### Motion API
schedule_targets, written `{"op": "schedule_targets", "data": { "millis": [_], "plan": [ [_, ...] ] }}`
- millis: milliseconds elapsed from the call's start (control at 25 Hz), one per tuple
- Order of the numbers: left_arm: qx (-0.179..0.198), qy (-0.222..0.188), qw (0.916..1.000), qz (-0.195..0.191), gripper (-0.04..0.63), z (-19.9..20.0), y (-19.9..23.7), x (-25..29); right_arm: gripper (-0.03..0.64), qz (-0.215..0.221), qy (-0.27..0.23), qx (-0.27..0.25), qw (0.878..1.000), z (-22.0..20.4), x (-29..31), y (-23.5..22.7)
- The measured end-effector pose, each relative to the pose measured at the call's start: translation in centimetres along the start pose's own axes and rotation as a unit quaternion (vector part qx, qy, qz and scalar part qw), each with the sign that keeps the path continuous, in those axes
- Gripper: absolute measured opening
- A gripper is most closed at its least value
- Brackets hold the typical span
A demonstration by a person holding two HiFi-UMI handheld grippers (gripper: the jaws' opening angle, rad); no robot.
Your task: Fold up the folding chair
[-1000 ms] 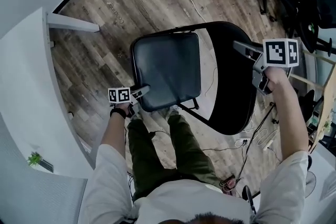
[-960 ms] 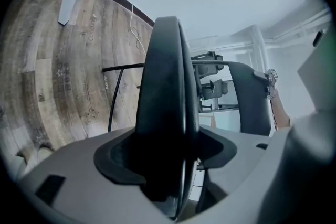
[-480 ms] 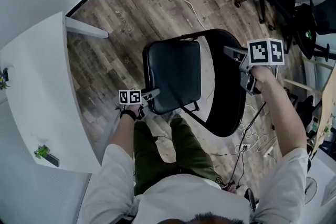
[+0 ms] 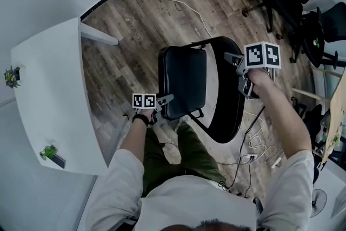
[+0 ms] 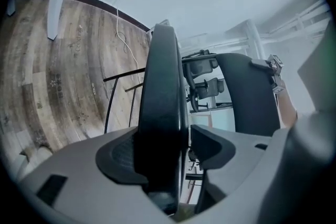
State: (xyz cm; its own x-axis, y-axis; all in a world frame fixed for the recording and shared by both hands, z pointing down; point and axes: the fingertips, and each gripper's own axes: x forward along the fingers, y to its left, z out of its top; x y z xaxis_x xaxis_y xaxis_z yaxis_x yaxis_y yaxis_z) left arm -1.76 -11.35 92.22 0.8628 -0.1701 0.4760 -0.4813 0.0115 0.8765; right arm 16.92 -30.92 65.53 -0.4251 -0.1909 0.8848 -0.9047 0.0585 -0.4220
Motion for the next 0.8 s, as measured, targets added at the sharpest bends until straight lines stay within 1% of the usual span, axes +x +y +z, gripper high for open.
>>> {"op": "schedule_targets", "data": {
  "millis": [160, 440, 680, 800],
  "plan": [
    [0.003, 0.005, 1.0, 0.005, 0.285, -0.1, -1.5, 0.4, 0.112, -0.006, 0.0, 0.001, 1.0, 0.1, -0.3, 0.3],
    [0.012, 0.002, 0.9996, 0.024, 0.295, -0.2, -4.5, 1.5, 0.117, -0.015, -0.002, 0.006, 1.0, 0.2, -1.1, 0.9],
    [0.019, 0.013, 0.9976, 0.065, 0.321, -0.9, -6.8, 2.9, 0.123, -0.017, 0.001, 0.013, 1.0, 0.1, -1.6, 1.1],
    [0.024, 0.016, 0.9973, 0.068, 0.322, -1.0, -8.4, 3.8, 0.129, -0.015, 0.002, 0.019, 1.0, 0.2, -2.1, 0.9]
  ]
}}
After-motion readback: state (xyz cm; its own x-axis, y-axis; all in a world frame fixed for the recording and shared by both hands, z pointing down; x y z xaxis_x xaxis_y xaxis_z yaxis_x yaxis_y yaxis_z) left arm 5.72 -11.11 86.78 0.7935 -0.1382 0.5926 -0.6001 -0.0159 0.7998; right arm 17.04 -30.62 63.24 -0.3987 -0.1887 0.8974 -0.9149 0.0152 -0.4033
